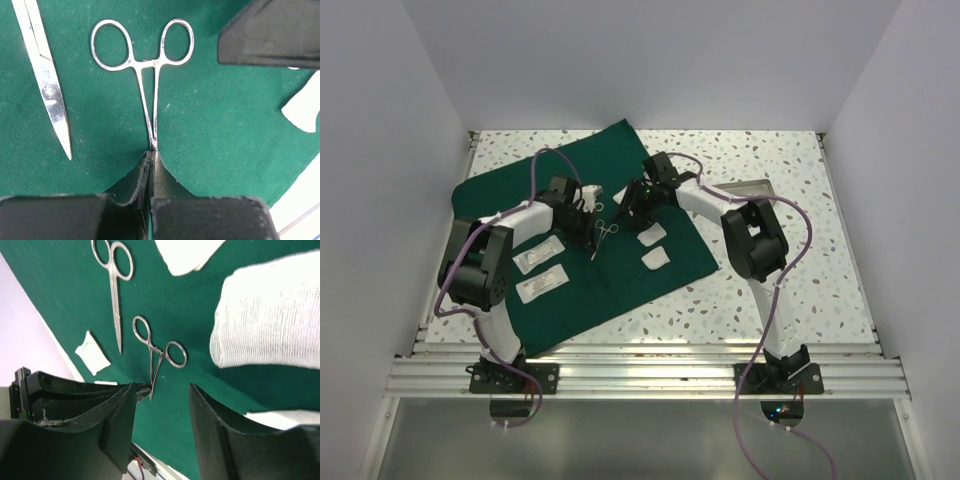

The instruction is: Prepare the surgical pack

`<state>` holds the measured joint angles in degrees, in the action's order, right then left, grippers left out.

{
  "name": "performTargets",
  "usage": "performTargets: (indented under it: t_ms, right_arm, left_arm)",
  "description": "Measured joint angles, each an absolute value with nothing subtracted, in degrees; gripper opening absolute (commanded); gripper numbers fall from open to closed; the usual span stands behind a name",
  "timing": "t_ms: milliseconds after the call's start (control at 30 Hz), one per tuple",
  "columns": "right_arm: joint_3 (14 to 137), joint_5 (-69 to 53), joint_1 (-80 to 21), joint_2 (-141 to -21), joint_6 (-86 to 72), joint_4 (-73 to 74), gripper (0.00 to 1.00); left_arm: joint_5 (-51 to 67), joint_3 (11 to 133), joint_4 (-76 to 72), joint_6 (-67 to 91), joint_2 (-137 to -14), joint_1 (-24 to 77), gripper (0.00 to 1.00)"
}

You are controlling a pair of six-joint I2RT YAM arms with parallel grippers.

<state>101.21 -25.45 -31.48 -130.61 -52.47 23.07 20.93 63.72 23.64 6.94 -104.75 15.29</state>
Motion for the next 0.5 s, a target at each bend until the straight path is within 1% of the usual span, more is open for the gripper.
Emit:
performTargets:
  t_ms: [33,67,133,233,333,400,500]
  right_arm:
    - [101.6,-25.47,-31.48,-130.91,-52.45,23.11,0.49]
    - [101.78,-25.43,-31.48,-131.07,-52.42,23.11,0.49]
    - [101.8,-25.39,-31.48,-131.11,-52.29,23.24,0.48]
    - [101.8,-25.08,-31.48,-131.11,-51.9,23.46,0.48]
    - [101.8,-25.02,-31.48,-131.11,-51.35,24.38,0.48]
    - [101.75,-24.97,-31.48,-131.11,-50.98,25.06,0.48]
    - [101.73,-24.53,-31.48,-131.09,-50.22,25.98,0.48]
  left_arm:
    - [20.91,63.72,23.64,6.96,-104.75,15.29,0.0]
    - [20.82,63.72,23.7,6.96,-104.75,15.29,0.15]
    - [20.29,63.72,23.88,7.35,-104.64,15.29,0.34]
    - [18.31,62.74,23.9,8.36,-103.07,15.35,0.45]
    - [15.11,61.32,24.01,9.02,-100.47,15.88,0.5]
    - [13.19,60.69,23.77,9.34,-99.15,16.64,0.65]
    - [10.9,60.2,23.18,10.31,-98.56,18.09,0.66]
